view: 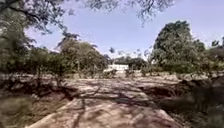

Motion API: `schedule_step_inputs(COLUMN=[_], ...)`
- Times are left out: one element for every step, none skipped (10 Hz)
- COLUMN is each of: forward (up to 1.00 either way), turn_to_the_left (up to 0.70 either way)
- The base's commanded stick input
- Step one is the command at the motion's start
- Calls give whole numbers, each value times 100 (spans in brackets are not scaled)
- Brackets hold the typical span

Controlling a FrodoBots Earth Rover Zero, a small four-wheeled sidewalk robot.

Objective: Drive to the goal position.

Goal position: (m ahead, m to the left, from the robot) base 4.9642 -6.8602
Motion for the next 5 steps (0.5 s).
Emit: schedule_step_inputs(forward=[50, 50, 50, 50, 50], turn_to_the_left=[50, 50, 46, 24, 3])
